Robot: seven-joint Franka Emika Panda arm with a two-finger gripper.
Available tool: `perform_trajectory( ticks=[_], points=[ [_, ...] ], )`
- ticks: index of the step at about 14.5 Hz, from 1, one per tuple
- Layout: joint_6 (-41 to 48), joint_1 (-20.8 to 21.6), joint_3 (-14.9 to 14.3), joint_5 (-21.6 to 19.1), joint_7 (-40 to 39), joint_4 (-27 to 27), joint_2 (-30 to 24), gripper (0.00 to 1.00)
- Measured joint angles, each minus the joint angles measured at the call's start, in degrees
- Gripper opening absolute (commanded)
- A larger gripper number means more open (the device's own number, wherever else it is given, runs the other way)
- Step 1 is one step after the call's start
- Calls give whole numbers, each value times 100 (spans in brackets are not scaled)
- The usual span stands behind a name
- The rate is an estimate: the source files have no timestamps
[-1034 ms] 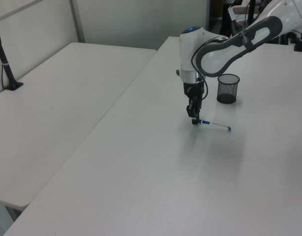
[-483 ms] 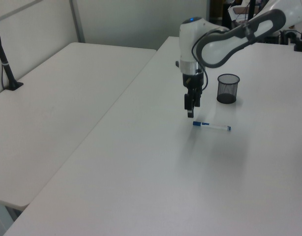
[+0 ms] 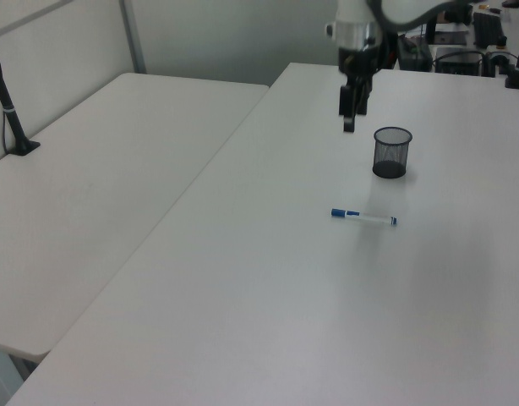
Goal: Remove the marker
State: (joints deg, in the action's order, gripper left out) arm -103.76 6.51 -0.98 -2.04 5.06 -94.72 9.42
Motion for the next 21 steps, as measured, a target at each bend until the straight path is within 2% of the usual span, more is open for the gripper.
perform_trajectory(
  ticks=[5,7,12,15,21],
  points=[
    [849,-653,-29,40,2,30,-1118,100],
    [1052,-899,-39,40,2,30,-1366,100],
    [971,-1084,-224,40,-227,24,-1442,100],
    [594,-1057,-224,41,-693,13,-1337,100],
    [201,-1004,-223,41,-728,51,-1105,100]
  ],
)
